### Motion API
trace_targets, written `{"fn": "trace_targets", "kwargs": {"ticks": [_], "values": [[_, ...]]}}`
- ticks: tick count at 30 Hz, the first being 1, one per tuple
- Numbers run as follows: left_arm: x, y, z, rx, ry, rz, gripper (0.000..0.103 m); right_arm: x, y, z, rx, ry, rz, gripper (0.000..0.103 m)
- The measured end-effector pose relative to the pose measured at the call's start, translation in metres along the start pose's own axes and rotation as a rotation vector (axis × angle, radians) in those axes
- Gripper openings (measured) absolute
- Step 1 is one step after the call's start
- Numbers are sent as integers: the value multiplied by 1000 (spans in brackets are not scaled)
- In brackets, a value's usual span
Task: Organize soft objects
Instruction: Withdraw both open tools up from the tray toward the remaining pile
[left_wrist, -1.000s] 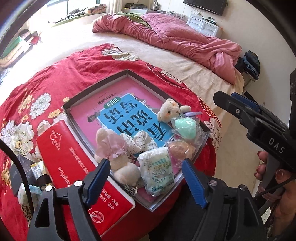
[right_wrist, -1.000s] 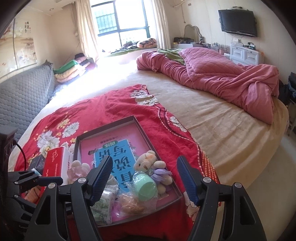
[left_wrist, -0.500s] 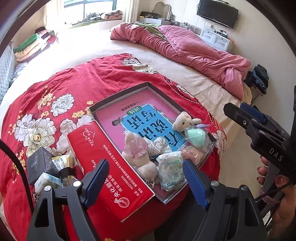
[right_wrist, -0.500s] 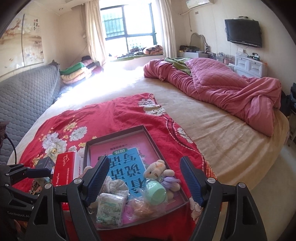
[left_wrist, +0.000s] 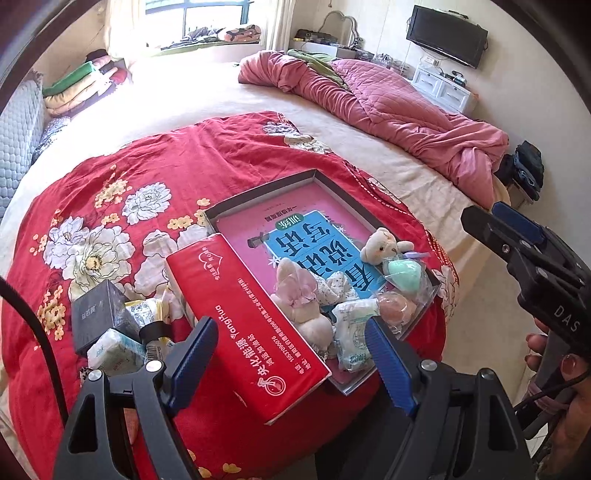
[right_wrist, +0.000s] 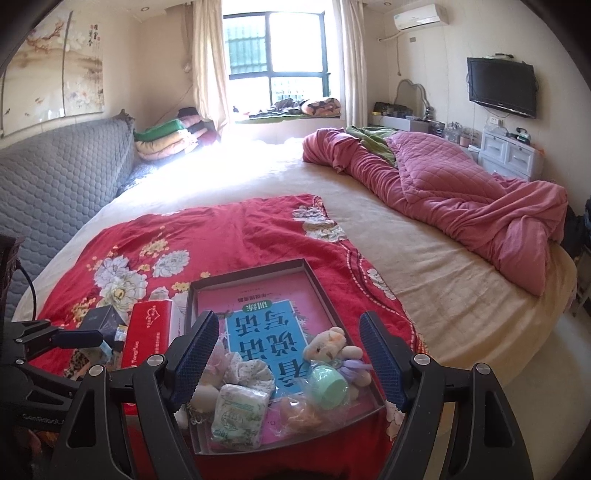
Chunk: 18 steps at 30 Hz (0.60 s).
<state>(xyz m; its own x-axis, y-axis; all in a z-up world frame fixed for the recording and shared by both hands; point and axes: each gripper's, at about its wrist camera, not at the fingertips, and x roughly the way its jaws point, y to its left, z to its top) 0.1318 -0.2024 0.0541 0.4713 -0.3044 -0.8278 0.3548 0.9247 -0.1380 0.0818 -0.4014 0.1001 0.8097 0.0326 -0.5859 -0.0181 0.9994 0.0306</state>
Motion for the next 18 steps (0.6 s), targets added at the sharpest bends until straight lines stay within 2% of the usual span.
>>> {"fn": "trace_targets", "kwargs": {"ticks": [18], "values": [[-26, 40, -16, -63, -24, 63, 81, 2, 56, 4, -98, 9, 104, 80]]}}
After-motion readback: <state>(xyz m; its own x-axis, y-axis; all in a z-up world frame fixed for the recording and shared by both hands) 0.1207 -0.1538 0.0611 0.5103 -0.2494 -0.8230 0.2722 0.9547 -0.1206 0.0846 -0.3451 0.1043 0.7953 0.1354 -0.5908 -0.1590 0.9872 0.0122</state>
